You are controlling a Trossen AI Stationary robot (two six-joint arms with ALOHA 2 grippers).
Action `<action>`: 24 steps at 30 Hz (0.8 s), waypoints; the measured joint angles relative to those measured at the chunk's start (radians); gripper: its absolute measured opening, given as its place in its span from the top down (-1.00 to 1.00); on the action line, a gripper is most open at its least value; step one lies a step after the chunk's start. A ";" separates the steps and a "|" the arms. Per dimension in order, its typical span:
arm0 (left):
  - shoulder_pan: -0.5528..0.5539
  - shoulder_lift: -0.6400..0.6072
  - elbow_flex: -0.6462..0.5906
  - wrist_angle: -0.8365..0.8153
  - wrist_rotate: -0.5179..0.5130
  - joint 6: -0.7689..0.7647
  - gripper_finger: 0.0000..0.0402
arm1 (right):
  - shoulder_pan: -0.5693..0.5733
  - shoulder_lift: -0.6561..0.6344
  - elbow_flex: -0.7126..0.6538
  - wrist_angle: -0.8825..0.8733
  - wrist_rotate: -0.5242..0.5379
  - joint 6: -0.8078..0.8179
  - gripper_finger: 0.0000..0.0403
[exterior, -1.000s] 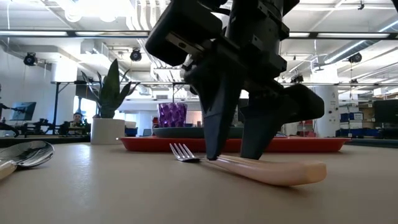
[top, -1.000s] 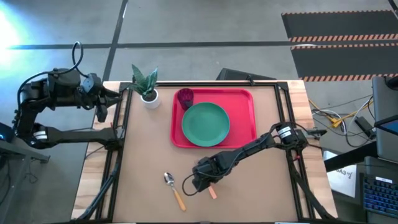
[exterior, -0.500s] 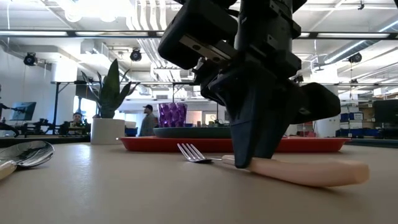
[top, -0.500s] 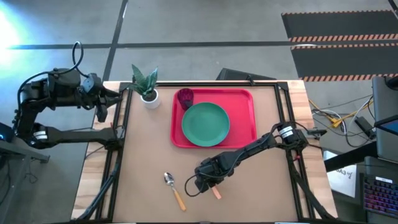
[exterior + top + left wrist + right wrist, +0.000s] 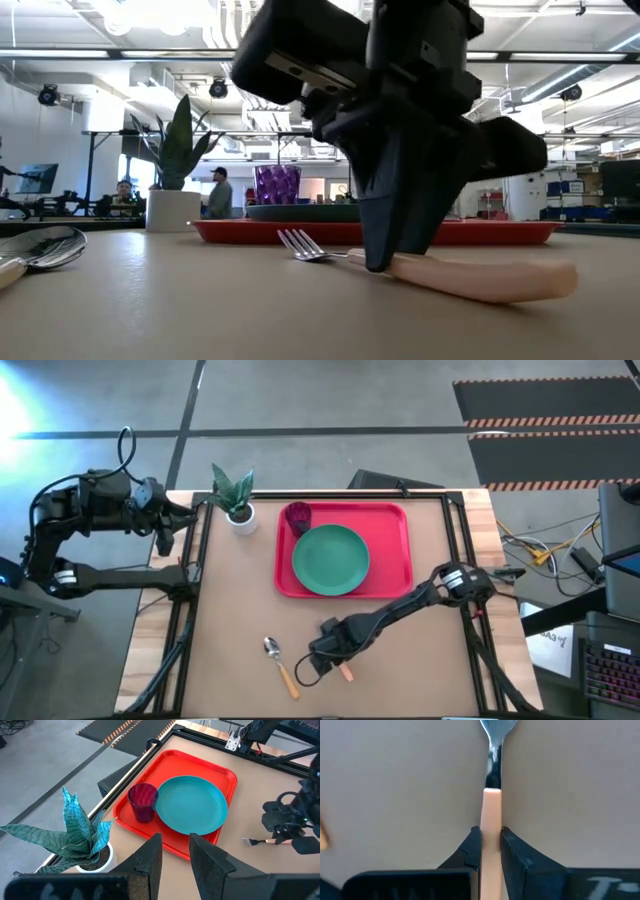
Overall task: Pick and place plate/cup/fork/spoon on tray
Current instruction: Put the light orange fork on the red tray to the right of the green plate
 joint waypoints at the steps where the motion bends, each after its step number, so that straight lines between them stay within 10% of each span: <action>1: 0.000 0.000 0.000 0.000 0.000 0.000 0.60 | 0.003 0.004 0.033 -0.043 0.023 -0.003 0.85; 24: 0.000 0.000 0.000 0.000 0.000 0.000 0.60 | -0.027 -0.051 0.344 -0.711 0.322 0.049 0.85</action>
